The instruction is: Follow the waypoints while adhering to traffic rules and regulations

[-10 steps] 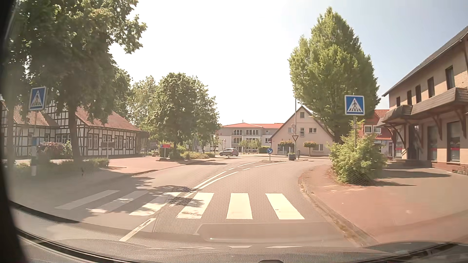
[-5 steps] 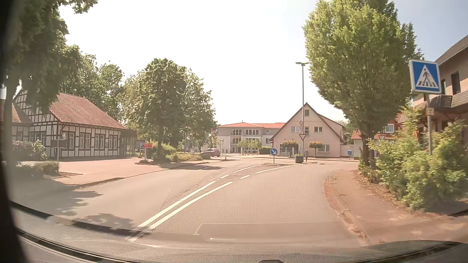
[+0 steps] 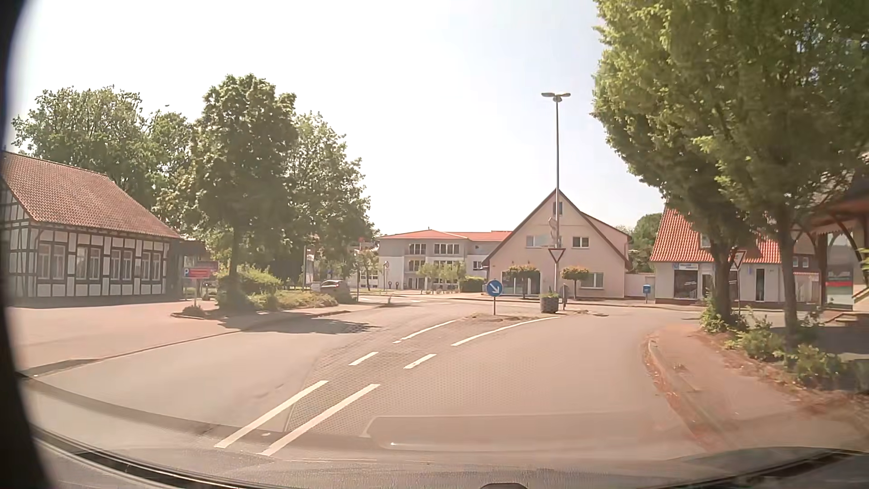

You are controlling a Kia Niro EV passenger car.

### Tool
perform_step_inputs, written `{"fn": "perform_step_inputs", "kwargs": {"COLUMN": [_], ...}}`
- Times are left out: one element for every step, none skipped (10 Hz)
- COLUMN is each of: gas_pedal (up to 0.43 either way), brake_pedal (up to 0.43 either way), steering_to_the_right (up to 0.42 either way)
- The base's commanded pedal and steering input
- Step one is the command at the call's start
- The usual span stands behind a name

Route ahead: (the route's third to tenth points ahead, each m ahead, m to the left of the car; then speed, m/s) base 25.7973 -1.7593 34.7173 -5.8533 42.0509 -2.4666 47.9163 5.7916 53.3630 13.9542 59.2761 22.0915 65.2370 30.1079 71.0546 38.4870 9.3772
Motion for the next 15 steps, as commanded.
{"fn": "perform_step_inputs", "kwargs": {"gas_pedal": [0.000, 0.000, 0.000, 0.000, 0.000, 0.000, 0.000, 0.000, 0.000, 0.000, 0.000, 0.000, 0.000, 0.000, 0.000], "brake_pedal": [0.098, 0.116, 0.116, 0.122, 0.116, 0.116, 0.116, 0.116, 0.116, 0.116, 0.122, 0.140, 0.152, 0.171, 0.189], "steering_to_the_right": [0.068, 0.076, 0.082, 0.086, 0.090, 0.097, 0.106, 0.113, 0.120, 0.127, 0.130, 0.130, 0.130, 0.130, 0.131]}}
